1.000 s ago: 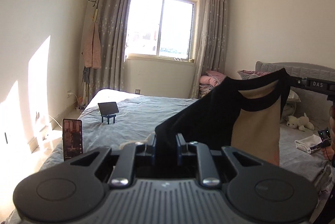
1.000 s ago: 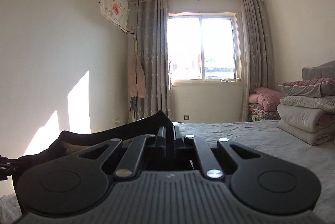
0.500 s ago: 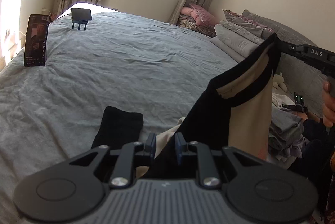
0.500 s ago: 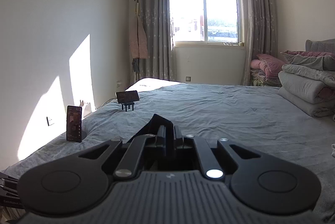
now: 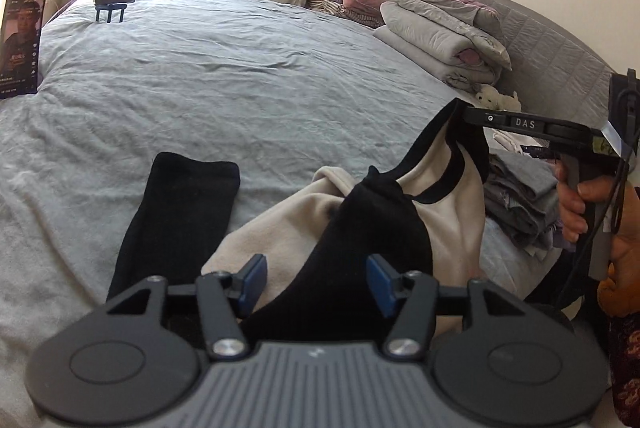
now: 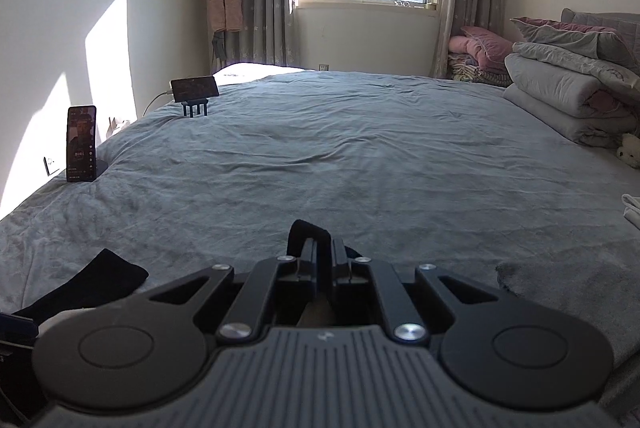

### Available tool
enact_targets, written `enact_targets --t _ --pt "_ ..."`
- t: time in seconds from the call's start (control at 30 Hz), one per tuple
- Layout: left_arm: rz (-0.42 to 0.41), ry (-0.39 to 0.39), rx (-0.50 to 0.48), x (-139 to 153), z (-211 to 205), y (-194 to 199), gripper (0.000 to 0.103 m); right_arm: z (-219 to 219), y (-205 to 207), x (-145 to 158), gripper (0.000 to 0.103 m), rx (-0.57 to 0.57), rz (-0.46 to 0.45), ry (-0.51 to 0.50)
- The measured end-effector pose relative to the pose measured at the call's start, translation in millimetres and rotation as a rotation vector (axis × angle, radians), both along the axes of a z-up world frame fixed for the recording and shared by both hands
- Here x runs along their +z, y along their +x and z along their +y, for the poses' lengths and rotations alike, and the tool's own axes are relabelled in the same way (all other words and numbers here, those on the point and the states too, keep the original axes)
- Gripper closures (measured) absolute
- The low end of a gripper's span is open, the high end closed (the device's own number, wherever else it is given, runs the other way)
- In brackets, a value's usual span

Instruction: Fold clothes

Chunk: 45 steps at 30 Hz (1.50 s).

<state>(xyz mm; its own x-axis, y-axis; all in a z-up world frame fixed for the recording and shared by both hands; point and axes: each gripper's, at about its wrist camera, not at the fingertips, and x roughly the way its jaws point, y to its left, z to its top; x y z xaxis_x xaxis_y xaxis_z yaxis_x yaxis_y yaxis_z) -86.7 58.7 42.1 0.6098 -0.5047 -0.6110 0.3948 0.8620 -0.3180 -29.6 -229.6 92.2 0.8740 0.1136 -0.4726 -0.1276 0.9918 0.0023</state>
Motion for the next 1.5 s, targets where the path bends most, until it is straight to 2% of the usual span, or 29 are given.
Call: enact_targets --t 0.07,0.1,0.13,0.17,0.2,0.3,0.43,0.7,0.8,1.07,1.1,1.13,1.2,1.27,1.33,1.4,1.5 --pt "-0.017 0.018 -0.029 0.1 -10.5 0.6 0.050 0.0 -1.0 -2.2 0.096 0.004 0.002 0.002" --pt "-0.029 0.039 -0.035 0.1 -16.2 0.8 0.059 0.1 -0.9 -2.9 0.096 0.005 0.004 0.003" --pt "-0.034 0.056 -0.032 0.1 -19.2 0.9 0.074 -0.4 -0.3 -3.8 0.096 0.005 0.005 0.004" --pt "-0.039 0.072 -0.029 0.0 -22.3 1.0 0.082 -1.1 0.0 -4.5 0.096 0.004 0.005 0.004" --pt "-0.045 0.091 -0.017 -0.2 -24.0 0.9 0.099 -1.8 -0.1 -4.7 0.096 0.003 0.004 0.004" --pt "-0.091 0.092 0.014 6.2 -21.6 -4.5 0.100 -6.1 -2.9 -2.3 0.096 -0.007 -0.012 0.008" --pt "-0.203 0.090 0.059 39.0 -14.0 -17.1 0.100 -13.4 -11.6 18.1 0.096 -0.027 -0.068 0.027" --pt "-0.560 0.149 0.202 152.8 3.1 -48.5 0.100 -13.0 -43.6 104.6 0.096 -0.007 -0.293 0.014" --pt "-0.665 0.172 0.259 190.8 8.0 -59.0 0.100 -11.5 -57.2 137.9 0.096 0.011 -0.372 0.013" --pt "-0.859 0.197 0.358 264.3 14.1 -82.9 0.100 -3.2 -96.5 209.4 0.097 0.035 -0.562 -0.057" --pt "-0.878 0.196 0.366 273.0 14.9 -85.6 0.100 -1.8 -101.0 215.7 0.097 0.032 -0.584 -0.071" --pt "-0.897 0.195 0.373 281.7 15.7 -88.3 0.100 -0.5 -106.0 222.0 0.102 0.024 -0.615 -0.089" --pt "-0.911 0.193 0.373 293.7 15.0 -89.3 0.100 0.1 -117.9 236.6 0.103 0.000 -0.691 -0.127" --pt "-0.881 0.166 0.342 298.9 14.7 -84.9 0.100 -4.1 -123.7 249.7 0.103 0.007 -0.712 -0.122" --pt "-0.834 0.168 0.320 292.0 10.9 -71.4 0.100 -6.9 -117.0 251.2 0.103 0.037 -0.667 -0.110" --pt "-0.771 0.183 0.313 273.5 6.4 -53.6 0.100 -5.2 -106.4 239.0 0.103 0.074 -0.606 -0.110" --pt "-0.608 0.164 0.272 235.3 10.4 -27.1 0.100 2.8 -89.4 204.5 0.103 0.134 -0.482 -0.114"
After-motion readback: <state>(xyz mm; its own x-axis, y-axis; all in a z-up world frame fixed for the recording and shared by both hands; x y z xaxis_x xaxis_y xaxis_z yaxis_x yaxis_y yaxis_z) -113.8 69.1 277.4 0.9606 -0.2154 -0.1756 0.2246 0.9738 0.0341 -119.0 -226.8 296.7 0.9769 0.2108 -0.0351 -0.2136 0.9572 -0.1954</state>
